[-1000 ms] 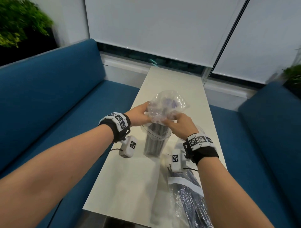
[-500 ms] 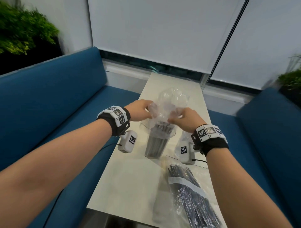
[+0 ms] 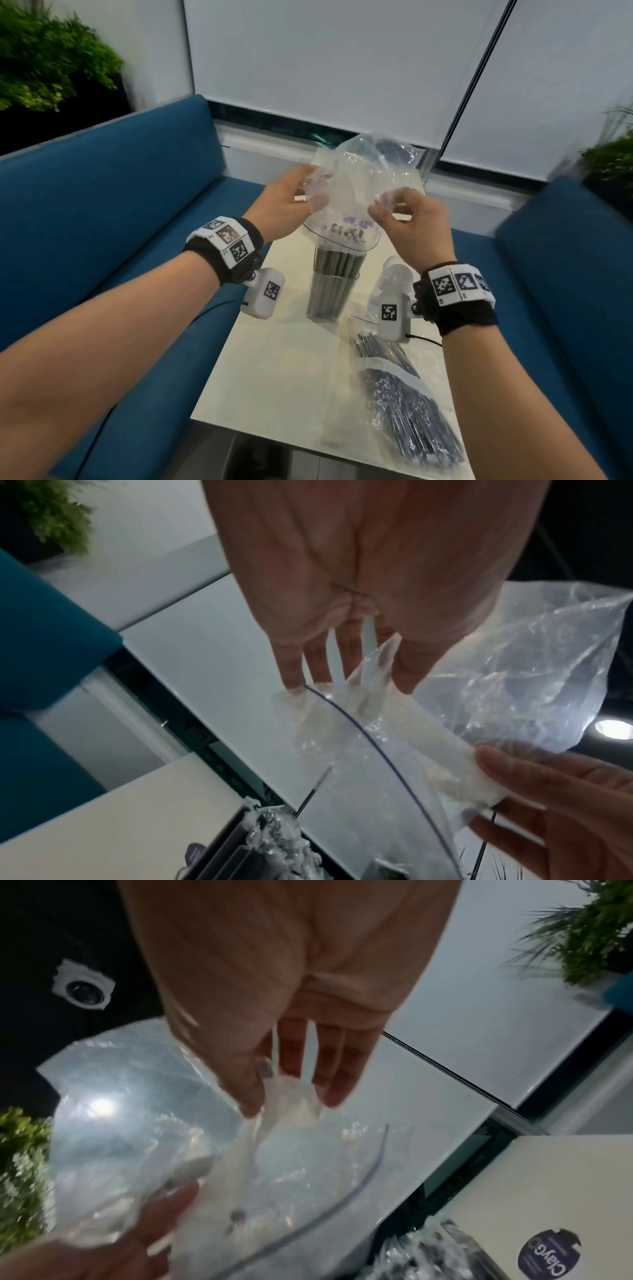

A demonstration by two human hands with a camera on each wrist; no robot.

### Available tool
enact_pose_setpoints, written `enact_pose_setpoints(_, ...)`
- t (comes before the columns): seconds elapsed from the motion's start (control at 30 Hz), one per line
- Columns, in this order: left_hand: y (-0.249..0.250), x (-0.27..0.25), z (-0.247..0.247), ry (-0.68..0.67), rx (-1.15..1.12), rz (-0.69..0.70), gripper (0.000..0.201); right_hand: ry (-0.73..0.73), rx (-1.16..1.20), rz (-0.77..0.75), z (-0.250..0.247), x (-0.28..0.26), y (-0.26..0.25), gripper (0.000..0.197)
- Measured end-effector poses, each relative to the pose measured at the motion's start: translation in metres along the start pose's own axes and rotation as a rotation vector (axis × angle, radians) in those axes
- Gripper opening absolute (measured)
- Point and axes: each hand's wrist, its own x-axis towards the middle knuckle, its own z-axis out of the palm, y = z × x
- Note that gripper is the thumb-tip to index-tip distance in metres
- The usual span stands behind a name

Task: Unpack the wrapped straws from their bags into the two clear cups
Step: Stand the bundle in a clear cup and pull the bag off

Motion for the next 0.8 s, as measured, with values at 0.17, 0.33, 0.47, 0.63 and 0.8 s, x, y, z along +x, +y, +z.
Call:
enact_pose_setpoints(0.17, -0.012, -0.031, -0.007, 0.165, 0.204, 0.237, 0.027, -0.002, -0.050, 0.024, 0.007, -0.041, 0.013, 0.023)
enact_pose_setpoints(0.33, -0.046, -0.112, -0.002, 0.223, 0.350, 0.370, 0.022, -0.125, 0.506, 0.194, 0.009, -0.131, 0.023, 0.065)
enact_pose_setpoints(0.47, -0.097, -0.182, 0.026, -0.002, 0.548, 0.349, 0.022, -0.493, 0.266, 0.204, 0.048, -0.197, 0.048, 0.055)
enact_pose_setpoints(0.63, -0.132, -0.216, 0.072, -0.457, 0.784, 0.015, 0.046, -0.776, -0.257, 0.225, 0.100, -0.226, 0.097, 0.053)
enact_pose_setpoints(0.8, -0.137, -0.205, 0.088, -0.658, 0.846, -0.183, 0.076, -0.322, -0.207, 0.271, 0.059, -0.223, 0.112, 0.028)
